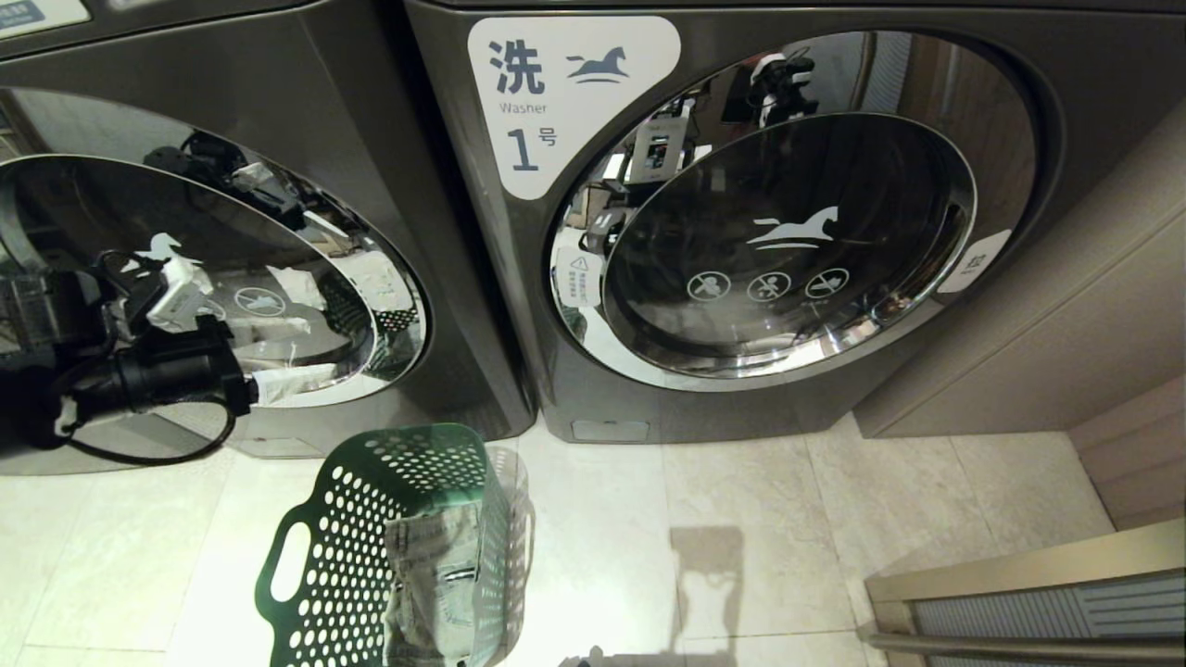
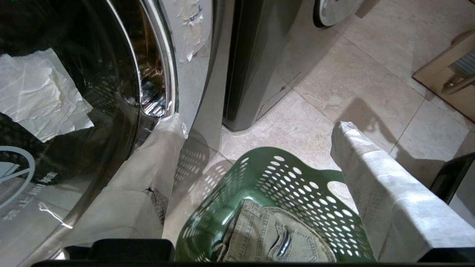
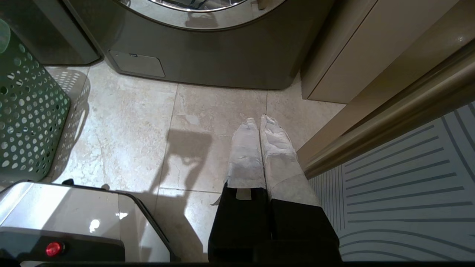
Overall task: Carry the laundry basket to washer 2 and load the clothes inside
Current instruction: Open the lid of the washing machine
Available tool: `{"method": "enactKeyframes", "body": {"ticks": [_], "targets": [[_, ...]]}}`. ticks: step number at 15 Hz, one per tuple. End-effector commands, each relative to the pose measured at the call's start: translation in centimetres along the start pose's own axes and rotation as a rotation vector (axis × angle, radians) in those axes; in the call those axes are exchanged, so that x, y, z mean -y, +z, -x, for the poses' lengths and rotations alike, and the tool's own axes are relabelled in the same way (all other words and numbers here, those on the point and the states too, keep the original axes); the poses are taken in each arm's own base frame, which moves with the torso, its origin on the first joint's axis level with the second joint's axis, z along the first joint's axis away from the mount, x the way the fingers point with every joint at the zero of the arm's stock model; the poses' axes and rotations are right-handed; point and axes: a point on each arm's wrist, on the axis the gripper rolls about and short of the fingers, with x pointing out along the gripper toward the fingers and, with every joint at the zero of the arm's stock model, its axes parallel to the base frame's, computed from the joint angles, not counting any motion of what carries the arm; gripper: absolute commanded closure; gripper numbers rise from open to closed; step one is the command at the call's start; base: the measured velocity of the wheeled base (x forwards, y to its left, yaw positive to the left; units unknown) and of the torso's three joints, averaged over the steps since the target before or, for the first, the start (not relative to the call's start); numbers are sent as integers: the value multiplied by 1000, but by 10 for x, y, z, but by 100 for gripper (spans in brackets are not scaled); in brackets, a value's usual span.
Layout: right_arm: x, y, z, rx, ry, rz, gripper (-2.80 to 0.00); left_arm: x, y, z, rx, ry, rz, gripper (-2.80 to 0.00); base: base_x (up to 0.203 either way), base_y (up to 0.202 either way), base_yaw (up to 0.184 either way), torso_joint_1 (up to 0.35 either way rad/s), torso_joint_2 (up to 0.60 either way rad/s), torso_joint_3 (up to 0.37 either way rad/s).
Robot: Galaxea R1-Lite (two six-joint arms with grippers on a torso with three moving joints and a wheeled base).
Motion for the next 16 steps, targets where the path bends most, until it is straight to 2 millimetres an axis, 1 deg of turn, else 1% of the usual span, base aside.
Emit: {"method": "enactKeyframes", "body": {"ticks": [1,4,7,8,12,16], "targets": [[0,0,0,-1,0,1,0,3,5,-9,-1,0,16,-280,0,0,0,0,0,0],[0,0,0,-1,0,1,0,7,7,-23,-20,13,27,-280,0,0,0,0,0,0],[0,0,0,-1,1,1,0,5,10,-30,-11,45,18,-280,0,0,0,0,0,0],[0,0,0,-1,1,1,0,3,11,-32,-6,81,22,-280,0,0,0,0,0,0],[0,0,0,-1,1,1,0,-1,16,-44,70,108,139,-280,0,0,0,0,0,0],[0,0,0,-1,1,1,0,-1,14,-46,79,97,179,-280,0,0,0,0,0,0]]}}
